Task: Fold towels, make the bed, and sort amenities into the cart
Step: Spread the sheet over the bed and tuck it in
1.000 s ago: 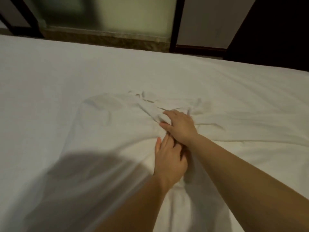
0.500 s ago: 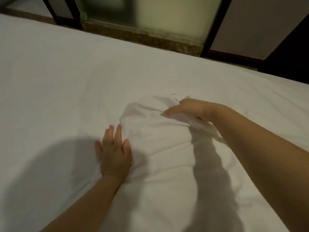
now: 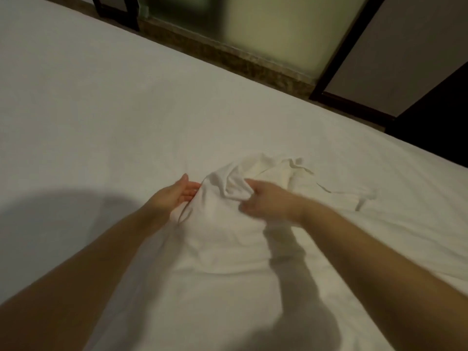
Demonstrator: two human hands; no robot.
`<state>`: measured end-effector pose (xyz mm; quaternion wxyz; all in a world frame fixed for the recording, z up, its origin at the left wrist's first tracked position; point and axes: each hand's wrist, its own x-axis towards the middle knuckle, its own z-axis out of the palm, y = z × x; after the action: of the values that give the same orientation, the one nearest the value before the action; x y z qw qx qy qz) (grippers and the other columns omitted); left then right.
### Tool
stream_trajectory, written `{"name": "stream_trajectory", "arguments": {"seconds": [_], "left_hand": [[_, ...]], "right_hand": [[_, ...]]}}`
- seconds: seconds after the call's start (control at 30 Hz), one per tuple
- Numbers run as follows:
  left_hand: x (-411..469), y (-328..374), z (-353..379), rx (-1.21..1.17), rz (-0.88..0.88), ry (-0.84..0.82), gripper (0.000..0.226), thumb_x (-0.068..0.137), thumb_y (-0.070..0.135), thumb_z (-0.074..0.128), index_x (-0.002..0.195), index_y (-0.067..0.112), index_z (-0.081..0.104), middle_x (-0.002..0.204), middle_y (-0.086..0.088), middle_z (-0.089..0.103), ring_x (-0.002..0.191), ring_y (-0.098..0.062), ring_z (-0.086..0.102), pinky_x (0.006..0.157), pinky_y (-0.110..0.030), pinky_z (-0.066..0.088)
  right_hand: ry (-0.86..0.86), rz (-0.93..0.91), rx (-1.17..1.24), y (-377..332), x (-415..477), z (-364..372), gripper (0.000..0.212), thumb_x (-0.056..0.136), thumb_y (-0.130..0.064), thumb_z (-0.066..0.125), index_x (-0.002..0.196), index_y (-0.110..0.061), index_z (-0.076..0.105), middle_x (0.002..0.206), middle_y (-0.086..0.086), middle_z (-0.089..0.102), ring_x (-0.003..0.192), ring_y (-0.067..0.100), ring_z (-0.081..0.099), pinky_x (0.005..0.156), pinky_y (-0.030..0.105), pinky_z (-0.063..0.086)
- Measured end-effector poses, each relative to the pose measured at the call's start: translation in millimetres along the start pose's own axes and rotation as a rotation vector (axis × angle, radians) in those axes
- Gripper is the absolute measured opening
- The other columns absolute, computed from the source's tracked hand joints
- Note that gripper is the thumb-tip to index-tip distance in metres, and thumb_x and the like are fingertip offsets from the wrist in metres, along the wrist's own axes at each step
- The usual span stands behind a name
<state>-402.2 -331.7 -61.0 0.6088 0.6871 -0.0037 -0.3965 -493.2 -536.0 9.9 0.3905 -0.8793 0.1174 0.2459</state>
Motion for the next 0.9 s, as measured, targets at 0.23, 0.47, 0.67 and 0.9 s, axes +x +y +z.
{"name": "stream_trajectory", "arguments": {"seconds": [0.23, 0.47, 0.67, 0.9], "left_hand": [[-3, 2, 21, 0.227, 0.067, -0.006, 0.033, 0.100, 0.037, 0.040, 0.127, 0.023, 0.052, 0.126, 0.010, 0.049, 0.119, -0.008, 0.046, 0.105, -0.021, 0.030], [4, -5, 14, 0.278, 0.104, -0.113, 0.013, 0.094, 0.020, 0.057, 0.085, 0.019, 0.066, 0.066, 0.016, 0.070, 0.068, -0.001, 0.065, 0.057, -0.006, 0.046], [8, -11, 11, 0.361, 0.117, -0.100, 0.022, 0.092, 0.022, 0.061, 0.070, 0.020, 0.065, 0.060, 0.019, 0.066, 0.058, 0.007, 0.058, 0.058, -0.010, 0.043], [12, -14, 4, 0.314, 0.026, -0.093, 0.067, 0.056, 0.078, 0.058, 0.096, 0.026, 0.071, 0.101, 0.006, 0.073, 0.097, -0.015, 0.067, 0.098, -0.040, 0.048]], "right_hand": [[0.360, -0.245, -0.606, 36, -38, 71, 0.034, 0.061, -0.024, 0.072, 0.087, -0.012, 0.053, 0.084, 0.011, 0.057, 0.067, 0.033, 0.056, 0.054, 0.032, 0.033], [0.484, 0.338, 0.480, 19, -13, 28, 0.038, 0.097, -0.046, 0.041, 0.087, -0.014, 0.058, 0.081, -0.004, 0.056, 0.083, 0.019, 0.054, 0.080, 0.027, 0.038], [0.342, 0.574, 0.733, 16, 12, 7, 0.039, 0.090, -0.027, 0.057, 0.055, -0.012, 0.050, 0.053, 0.002, 0.043, 0.041, 0.013, 0.036, 0.042, 0.022, 0.027], [0.488, 0.479, 0.941, -21, 52, -52, 0.035, 0.097, -0.010, 0.049, 0.062, -0.011, 0.045, 0.053, 0.004, 0.045, 0.045, 0.014, 0.042, 0.044, 0.021, 0.036]]}}
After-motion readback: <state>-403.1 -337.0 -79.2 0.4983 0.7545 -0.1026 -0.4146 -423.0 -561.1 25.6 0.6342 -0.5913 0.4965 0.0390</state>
